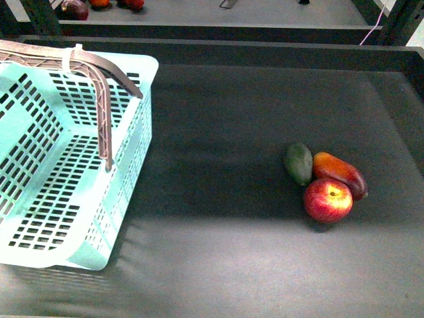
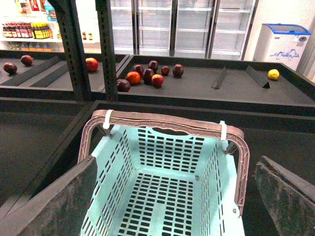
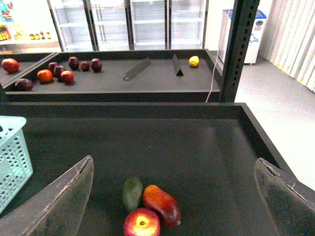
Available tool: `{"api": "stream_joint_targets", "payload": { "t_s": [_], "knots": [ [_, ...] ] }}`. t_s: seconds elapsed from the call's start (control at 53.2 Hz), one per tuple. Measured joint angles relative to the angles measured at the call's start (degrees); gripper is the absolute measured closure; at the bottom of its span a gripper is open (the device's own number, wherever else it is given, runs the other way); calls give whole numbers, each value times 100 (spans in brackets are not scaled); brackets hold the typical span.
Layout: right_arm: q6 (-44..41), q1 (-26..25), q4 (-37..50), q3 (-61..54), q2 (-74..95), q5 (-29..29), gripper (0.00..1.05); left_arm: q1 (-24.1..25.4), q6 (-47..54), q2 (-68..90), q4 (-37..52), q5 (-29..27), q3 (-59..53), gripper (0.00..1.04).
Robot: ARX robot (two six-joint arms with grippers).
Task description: Pick apple with right arm and hold basket with left
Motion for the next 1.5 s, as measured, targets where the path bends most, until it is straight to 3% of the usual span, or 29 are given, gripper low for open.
{"api": "stream_joint_targets", "payload": {
  "t_s": [0.695, 0.808, 0.864, 0.977, 1.184, 1.503],
  "knots": [
    [2, 0, 0, 0, 0, 0, 9, 0, 0, 0, 0, -2, 0, 7],
    [0, 0, 0, 0, 0, -15, 9, 380, -1403, 1130, -1867, 1298, 769, 7],
    [0, 0, 0, 0, -2, -15, 9, 455, -2243, 1628, -2168, 1519, 927, 7],
    [0, 0, 0, 0, -2, -13, 9, 483, -3373, 2439, -1687, 1650, 1084, 7],
    [0, 0, 0, 0, -2, -13, 9, 476, -5128, 4861, 105, 1569, 1749, 7],
    [0, 0, 0, 0, -2, -13, 9, 404, -6096, 7932, 1088, 973, 3333, 7]
  ]
}}
